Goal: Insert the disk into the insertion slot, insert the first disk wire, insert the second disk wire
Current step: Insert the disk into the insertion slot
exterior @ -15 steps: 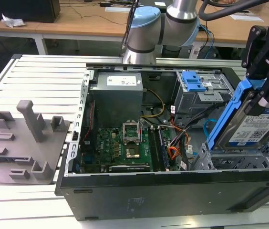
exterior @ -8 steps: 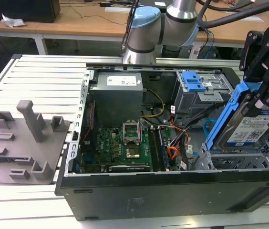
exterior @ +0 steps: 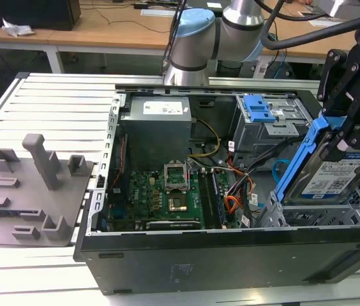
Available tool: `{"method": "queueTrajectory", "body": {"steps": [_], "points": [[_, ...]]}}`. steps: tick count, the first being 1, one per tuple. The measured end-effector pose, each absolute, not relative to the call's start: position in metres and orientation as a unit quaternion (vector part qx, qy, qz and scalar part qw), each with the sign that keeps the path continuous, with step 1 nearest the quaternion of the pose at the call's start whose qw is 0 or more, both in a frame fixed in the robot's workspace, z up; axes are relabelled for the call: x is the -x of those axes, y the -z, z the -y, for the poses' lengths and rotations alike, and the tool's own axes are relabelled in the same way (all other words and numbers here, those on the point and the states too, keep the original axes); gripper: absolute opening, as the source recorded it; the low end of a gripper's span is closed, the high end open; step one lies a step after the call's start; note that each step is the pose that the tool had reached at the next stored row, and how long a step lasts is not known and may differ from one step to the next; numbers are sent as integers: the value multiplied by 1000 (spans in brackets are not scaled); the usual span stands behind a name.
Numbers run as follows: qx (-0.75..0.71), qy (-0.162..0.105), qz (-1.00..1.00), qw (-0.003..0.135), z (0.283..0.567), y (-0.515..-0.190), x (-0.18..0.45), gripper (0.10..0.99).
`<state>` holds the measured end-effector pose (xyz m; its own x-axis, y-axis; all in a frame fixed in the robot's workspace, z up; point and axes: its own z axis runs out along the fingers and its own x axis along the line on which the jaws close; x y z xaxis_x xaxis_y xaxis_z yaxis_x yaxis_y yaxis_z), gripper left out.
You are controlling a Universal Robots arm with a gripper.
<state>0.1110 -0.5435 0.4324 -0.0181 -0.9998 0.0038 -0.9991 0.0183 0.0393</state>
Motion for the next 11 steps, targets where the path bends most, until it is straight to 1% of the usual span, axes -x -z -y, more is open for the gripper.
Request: {"method": "queueTrajectory", "body": {"steps": [11], "points": [[-701, 13, 713, 15, 544, -412, -111, 369]]}}
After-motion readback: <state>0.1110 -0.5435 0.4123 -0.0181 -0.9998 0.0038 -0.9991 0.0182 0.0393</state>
